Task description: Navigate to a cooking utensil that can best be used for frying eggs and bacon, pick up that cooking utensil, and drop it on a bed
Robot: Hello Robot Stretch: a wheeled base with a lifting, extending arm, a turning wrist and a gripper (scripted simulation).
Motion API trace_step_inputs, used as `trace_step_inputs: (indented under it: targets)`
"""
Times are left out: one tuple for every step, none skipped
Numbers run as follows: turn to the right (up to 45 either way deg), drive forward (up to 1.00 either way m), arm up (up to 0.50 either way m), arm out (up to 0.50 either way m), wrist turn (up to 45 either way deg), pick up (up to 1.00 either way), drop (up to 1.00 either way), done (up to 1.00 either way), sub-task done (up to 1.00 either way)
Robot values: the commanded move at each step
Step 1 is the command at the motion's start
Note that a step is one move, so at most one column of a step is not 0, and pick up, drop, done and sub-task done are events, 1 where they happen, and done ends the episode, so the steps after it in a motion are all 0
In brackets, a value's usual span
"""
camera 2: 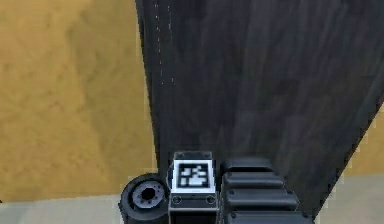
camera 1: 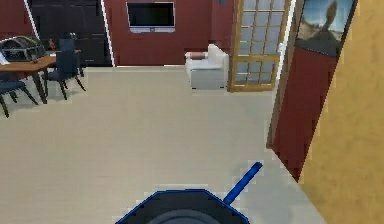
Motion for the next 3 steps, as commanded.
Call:
trace_step_inputs:
  targets:
    - [6.0,0.0,0.0,0.0,0.0,0.0,0.0,0.0,0.0]
    - [0.0,1.0,0.0,0.0,0.0,0.0,0.0,0.0,0.0]
    - [0.0,1.0,0.0,0.0,0.0,0.0,0.0,0.0,0.0]
